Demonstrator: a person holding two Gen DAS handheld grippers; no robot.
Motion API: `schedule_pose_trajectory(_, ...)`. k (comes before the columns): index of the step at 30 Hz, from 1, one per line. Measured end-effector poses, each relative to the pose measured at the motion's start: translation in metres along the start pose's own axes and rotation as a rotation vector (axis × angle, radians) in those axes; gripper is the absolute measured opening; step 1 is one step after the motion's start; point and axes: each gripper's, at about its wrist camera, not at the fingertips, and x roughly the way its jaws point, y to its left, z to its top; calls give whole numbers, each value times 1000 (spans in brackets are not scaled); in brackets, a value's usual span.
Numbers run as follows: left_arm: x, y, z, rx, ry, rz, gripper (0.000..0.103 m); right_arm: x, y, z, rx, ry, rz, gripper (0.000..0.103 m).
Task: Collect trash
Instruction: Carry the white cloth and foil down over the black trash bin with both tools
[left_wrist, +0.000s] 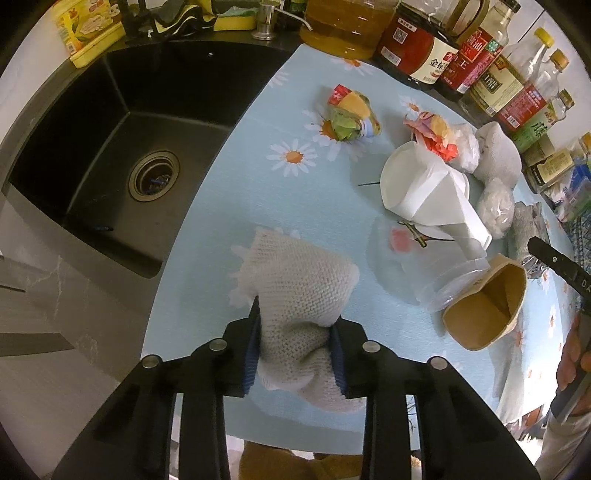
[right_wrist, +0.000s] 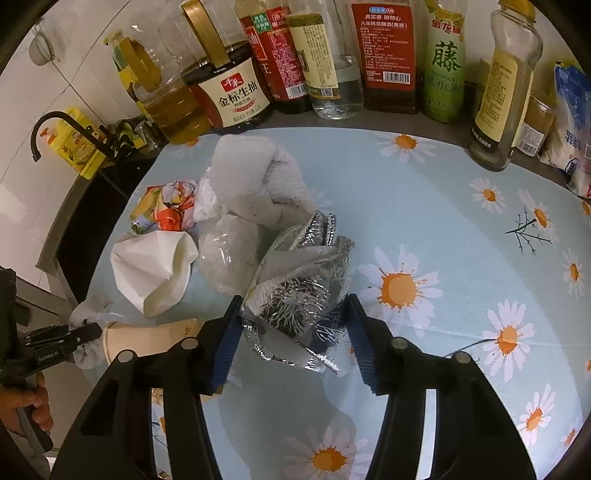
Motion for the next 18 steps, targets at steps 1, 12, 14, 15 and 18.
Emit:
schedule_pose_trajectory(1, -2, 0, -1, 1, -2, -3, 29, -3, 0, -1, 2, -6, 1, 55)
schedule_pose_trajectory(12, -27, -5, -14, 28, -52, -47, 28, -37, 9, -18, 14, -47, -12, 55)
schedule_pose_trajectory(14, -33, -5, -18, 38, -61, -57, 28, -42, 13, -24, 16, -52, -15, 55)
schedule_pose_trajectory(15, -36, -4, -20, 41, -63, -63, 28, -46, 15, -29, 18, -54, -17, 55)
schedule_pose_trajectory(18, -45, -3, -29, 57, -73, -90, 28, -56, 22, -43, 26, -62, -27, 55)
